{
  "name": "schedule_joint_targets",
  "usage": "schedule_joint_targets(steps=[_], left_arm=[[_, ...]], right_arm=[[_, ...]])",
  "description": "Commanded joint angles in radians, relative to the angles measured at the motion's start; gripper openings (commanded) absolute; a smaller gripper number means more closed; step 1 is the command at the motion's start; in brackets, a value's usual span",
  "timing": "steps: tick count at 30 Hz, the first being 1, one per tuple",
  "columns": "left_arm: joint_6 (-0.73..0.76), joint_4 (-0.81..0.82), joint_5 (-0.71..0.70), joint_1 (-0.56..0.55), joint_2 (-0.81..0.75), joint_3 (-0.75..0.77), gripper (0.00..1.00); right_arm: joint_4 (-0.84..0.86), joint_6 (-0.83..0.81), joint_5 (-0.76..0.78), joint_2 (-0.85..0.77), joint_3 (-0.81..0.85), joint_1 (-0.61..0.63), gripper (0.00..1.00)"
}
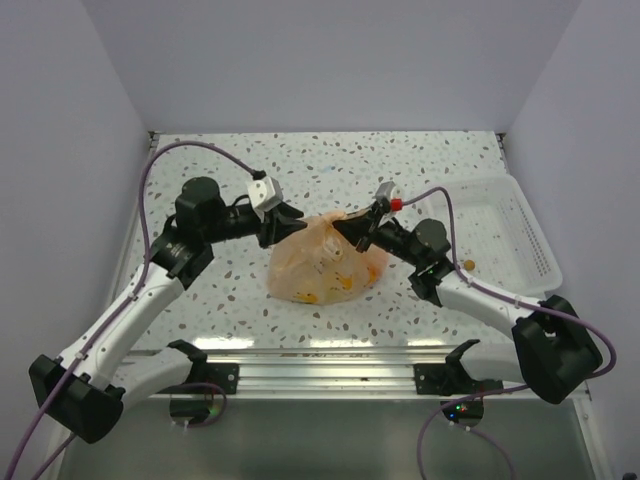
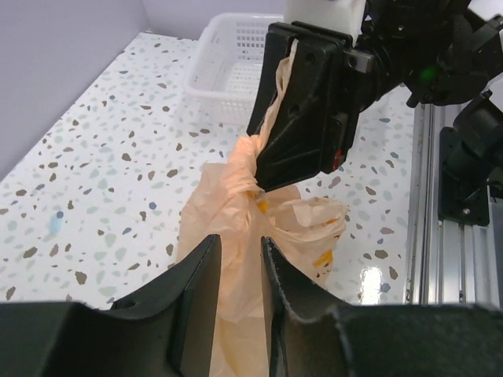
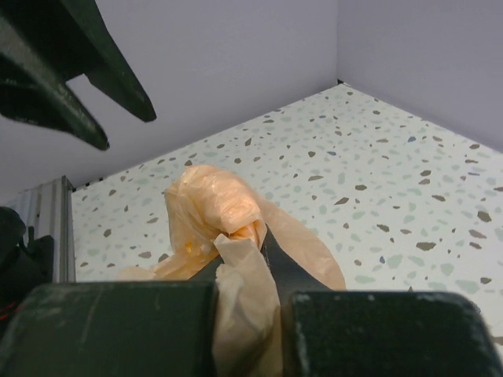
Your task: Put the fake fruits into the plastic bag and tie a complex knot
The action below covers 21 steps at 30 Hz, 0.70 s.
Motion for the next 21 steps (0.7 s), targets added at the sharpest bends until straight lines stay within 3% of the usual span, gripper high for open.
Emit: schedule_joint_targets(steps=[1, 6, 10, 14, 17, 21], left_arm=[[-0.03, -0.036, 0.006, 0.022, -0.007, 0.041, 0.31], [-0.061, 0.059, 0.04, 0.027, 0.063, 0.055, 0.14], [-0.078, 0.113, 0.022, 0.03, 0.132, 0.053, 0.13], [-0.071, 0.164, 0.106, 0.029, 0.177, 0.075, 0.13], [0.002, 0.08, 0.251, 0.013, 0.171, 0.07, 0.07], [0.149, -0.097, 0.243, -0.065, 0.137, 0.026, 0.0]], right_arm=[[0.12, -0.124, -0.055, -0.012, -0.009, -0.002, 0.0], [0.134, -0.176, -0.117, -0.017, -0.02, 0.0, 0.0], [0.151, -0.251, -0.17, -0.029, -0.038, 0.003, 0.0], [0.178, -0.357, -0.229, -0.033, -0.058, 0.003, 0.0], [0.183, -0.42, -0.192, -0.021, -0.068, 0.003, 0.0], [0.246, -0.437, -0.119, 0.016, -0.072, 0.003, 0.0]])
